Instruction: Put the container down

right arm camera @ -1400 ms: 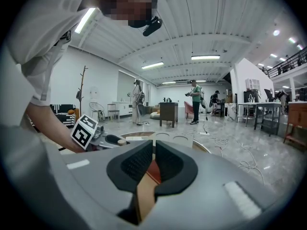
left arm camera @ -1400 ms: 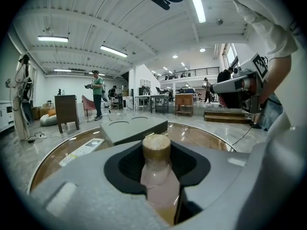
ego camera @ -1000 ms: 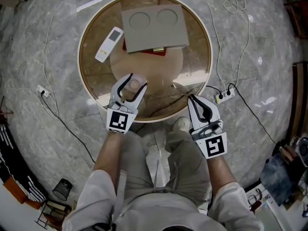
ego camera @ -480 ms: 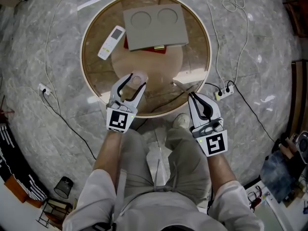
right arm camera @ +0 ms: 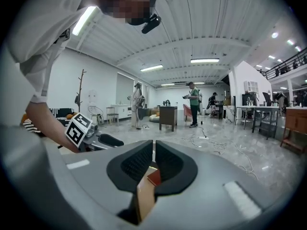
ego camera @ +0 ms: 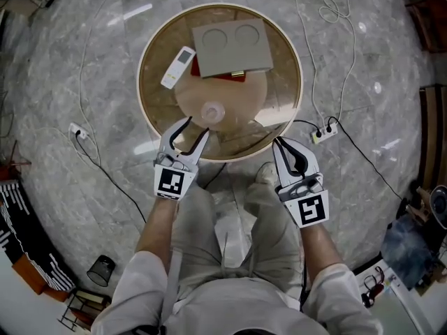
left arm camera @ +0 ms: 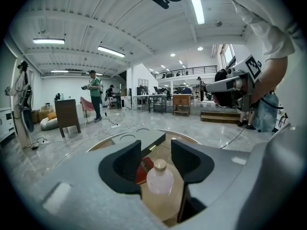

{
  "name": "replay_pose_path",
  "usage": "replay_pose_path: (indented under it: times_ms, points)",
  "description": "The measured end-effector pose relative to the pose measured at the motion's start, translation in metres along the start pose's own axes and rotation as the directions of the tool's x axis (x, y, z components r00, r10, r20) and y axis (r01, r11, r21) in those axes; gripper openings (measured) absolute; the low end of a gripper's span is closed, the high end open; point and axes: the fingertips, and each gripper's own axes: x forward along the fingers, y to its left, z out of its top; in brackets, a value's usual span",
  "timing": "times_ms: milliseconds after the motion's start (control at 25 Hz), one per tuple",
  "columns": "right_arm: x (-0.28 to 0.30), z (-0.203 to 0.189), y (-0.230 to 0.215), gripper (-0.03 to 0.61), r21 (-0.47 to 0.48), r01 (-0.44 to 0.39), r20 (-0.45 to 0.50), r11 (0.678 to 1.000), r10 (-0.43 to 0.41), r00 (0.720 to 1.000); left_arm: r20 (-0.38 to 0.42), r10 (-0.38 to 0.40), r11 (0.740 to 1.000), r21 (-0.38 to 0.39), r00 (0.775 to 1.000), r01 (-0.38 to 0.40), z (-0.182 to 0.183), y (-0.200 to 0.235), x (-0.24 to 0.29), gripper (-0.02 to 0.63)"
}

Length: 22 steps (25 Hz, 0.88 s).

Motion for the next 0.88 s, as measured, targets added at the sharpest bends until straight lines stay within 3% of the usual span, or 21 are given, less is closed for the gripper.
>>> replay_pose_path:
  times_ms: [640,800,880]
  points:
    - [-0.026,0.12,0.047,0.021,-0.002,0.067,0.027,0.998,-0.066,0.997,-0.005,-0.054,0.998,0.035,0.999,0.055,0.111,0.016,-0.096,0.153]
    - [-0.036,0.138,0.055,0.021,-0.006,0.082,0.022,0.997,-0.082,0.996,0.002,-0.063,0.997,0.044,0.998,0.063,0.136,0.017,-0.114,0.106]
    - [-0.039,0.145,0.059,0.021,-0.017,0.087,0.02,0.996,-0.087,0.996,0.006,-0.068,0.997,0.047,0.998,0.067,0.145,0.018,-0.122,0.016]
